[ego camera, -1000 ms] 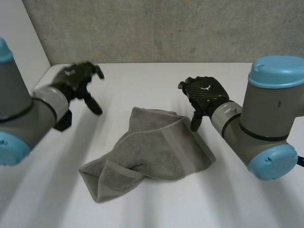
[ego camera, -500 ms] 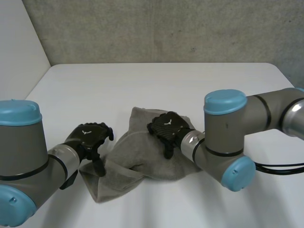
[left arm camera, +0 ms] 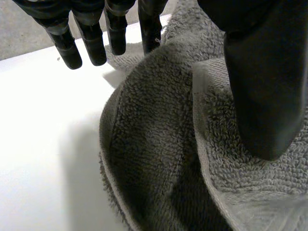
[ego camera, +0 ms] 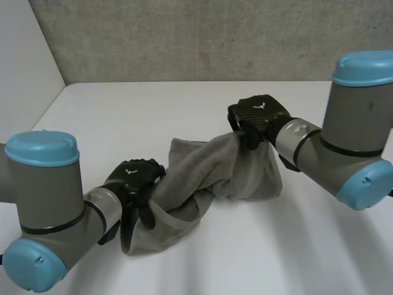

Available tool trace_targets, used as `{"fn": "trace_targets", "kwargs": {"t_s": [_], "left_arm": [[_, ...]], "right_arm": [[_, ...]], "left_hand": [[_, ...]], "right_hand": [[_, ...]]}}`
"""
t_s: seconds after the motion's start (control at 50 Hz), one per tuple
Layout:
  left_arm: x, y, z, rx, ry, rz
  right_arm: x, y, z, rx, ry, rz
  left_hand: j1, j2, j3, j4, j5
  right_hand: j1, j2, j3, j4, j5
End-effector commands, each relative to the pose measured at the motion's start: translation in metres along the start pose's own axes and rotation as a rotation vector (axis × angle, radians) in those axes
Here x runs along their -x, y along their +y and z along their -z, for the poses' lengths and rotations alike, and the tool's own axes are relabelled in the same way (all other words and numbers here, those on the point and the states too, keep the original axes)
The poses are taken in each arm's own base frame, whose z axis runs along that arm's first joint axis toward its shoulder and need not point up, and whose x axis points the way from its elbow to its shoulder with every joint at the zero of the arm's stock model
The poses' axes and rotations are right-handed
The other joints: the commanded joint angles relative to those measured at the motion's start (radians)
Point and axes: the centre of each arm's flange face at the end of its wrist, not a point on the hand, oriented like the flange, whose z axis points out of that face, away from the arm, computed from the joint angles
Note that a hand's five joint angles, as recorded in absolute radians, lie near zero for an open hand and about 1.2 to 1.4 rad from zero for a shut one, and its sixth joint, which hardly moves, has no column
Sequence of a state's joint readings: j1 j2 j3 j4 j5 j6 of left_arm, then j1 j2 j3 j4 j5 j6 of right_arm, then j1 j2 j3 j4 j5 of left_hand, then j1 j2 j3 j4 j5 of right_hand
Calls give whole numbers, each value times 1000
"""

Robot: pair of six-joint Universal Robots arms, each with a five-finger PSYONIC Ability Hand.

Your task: Fold the towel.

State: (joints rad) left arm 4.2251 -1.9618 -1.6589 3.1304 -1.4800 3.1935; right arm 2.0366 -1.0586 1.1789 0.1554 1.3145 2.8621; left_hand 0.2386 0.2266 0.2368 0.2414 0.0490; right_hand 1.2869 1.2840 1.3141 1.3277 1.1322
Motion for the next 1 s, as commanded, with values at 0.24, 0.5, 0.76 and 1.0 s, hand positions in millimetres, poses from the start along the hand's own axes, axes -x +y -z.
{"fn": "trace_targets", "kwargs": {"t_s": [0.24, 0.5, 0.76, 1.0], "left_arm": [[-3, 12, -22, 40, 14, 10], [2, 1, -11, 11, 0, 14], [19, 0, -9, 12, 11, 49], [25, -14, -33, -38, 116, 42]], "right_arm": [[-42, 20, 43, 43, 91, 8], [-55, 22, 49, 41, 102, -5], [-51, 27, 49, 56, 91, -12], [-60, 11, 36, 1, 99, 19]], "left_hand": [[42, 54, 44, 40, 58], [37, 49, 38, 34, 52], [763, 775, 765, 760, 778], [1158, 1170, 1159, 1155, 1173]], "right_hand": [[109, 112, 82, 69, 90], [109, 112, 82, 69, 90], [109, 112, 82, 69, 90], [109, 112, 82, 69, 90]]}}
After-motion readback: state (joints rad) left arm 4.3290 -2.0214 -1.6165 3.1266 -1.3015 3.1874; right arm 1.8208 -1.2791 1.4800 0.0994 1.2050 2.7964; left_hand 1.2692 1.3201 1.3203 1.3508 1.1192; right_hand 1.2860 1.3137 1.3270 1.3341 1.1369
